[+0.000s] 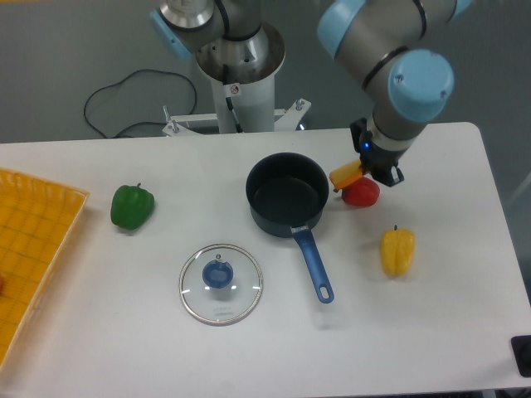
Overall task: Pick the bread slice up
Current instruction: 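Lift the bread slice up off the yellow pepper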
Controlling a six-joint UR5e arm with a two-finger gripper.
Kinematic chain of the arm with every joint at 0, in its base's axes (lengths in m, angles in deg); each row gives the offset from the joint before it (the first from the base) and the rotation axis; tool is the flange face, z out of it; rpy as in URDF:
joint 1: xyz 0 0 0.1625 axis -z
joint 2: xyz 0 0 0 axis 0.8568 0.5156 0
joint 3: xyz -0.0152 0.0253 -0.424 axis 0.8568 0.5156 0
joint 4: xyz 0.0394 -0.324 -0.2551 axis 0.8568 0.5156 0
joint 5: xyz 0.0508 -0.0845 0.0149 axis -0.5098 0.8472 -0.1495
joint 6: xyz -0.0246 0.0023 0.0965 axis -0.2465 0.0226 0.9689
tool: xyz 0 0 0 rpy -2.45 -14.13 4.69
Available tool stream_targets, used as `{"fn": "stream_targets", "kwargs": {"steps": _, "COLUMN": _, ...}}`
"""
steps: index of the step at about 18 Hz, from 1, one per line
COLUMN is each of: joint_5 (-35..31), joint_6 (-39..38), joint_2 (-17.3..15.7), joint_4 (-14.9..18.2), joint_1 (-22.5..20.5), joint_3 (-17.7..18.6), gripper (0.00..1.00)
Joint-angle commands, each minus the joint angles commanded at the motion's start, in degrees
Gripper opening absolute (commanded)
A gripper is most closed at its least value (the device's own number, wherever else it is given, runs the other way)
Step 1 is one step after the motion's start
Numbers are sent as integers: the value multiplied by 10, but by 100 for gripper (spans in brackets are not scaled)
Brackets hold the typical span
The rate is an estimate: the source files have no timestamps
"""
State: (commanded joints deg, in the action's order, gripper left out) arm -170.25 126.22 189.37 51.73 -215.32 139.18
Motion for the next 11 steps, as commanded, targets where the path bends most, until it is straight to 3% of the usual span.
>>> {"fn": "stream_targets", "kwargs": {"steps": 11, "joint_5": 13, "joint_6": 0, "joint_2": -8, "joint_4": -2, "joint_1": -4, "joint_3": 5, "gripper": 10}}
